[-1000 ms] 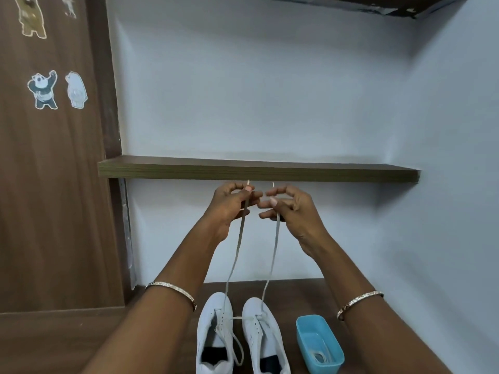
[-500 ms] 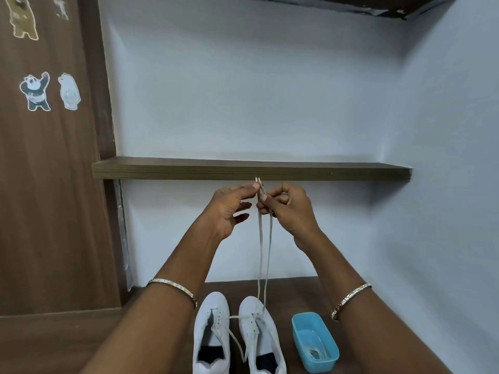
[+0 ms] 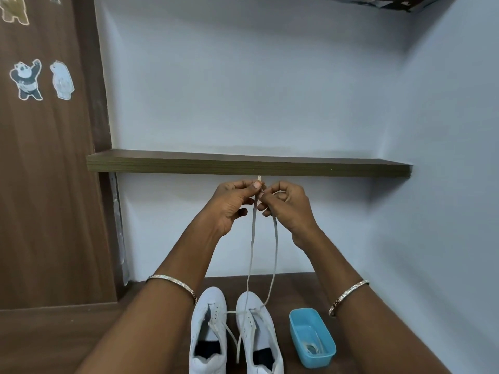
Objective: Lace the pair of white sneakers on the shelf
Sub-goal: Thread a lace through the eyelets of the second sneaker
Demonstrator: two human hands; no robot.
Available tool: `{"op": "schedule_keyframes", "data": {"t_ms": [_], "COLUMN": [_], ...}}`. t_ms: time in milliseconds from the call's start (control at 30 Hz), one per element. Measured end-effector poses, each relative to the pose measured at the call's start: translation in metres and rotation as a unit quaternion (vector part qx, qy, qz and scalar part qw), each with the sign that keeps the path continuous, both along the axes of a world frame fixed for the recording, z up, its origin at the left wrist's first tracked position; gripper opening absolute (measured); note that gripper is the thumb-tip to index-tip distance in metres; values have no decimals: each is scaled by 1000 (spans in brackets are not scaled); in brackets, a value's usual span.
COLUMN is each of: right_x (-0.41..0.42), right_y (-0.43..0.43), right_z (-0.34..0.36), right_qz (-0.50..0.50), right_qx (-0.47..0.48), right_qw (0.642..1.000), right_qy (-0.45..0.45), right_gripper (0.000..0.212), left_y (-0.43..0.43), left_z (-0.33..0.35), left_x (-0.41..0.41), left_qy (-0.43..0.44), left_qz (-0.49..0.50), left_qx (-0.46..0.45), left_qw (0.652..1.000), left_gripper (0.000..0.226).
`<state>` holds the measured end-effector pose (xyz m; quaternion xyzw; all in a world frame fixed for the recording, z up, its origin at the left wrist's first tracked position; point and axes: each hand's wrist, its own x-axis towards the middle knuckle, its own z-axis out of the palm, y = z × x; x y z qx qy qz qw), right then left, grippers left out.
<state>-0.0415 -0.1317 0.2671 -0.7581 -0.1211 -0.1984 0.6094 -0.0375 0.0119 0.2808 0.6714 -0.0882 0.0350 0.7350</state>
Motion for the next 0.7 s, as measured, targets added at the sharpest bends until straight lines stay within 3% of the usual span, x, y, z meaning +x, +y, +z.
{"op": "schedule_keyframes", "data": {"t_ms": [167, 400, 467, 500, 633, 700], "right_x": [3, 5, 14, 19, 19, 10], "right_y": [4, 17, 18, 18, 10, 4], "right_z": [-12, -47, -67, -82, -160, -205], "right_qz": [13, 95, 62, 39, -20, -43], "right_qx": [-32, -80, -119, -153, -250, -330], "right_qw": [999, 990, 988, 984, 943, 907], "right_qy": [12, 73, 81, 87, 221, 260], "right_gripper": [32, 18, 18, 23, 72, 72], "left_y": [-3, 0, 2, 3, 7, 9], "left_z": [5, 28, 35, 36, 35, 32], "left_x": [2, 6, 8, 9, 11, 13], "left_qy": [-5, -37, -41, -42, -41, -35], "left_qz": [-14, 24, 18, 20, 22, 17], "left_qx": [-14, -54, -82, -86, -86, -89], "left_qw": [1000, 998, 996, 995, 995, 995], "left_gripper": [13, 10, 13, 14, 14, 13]}}
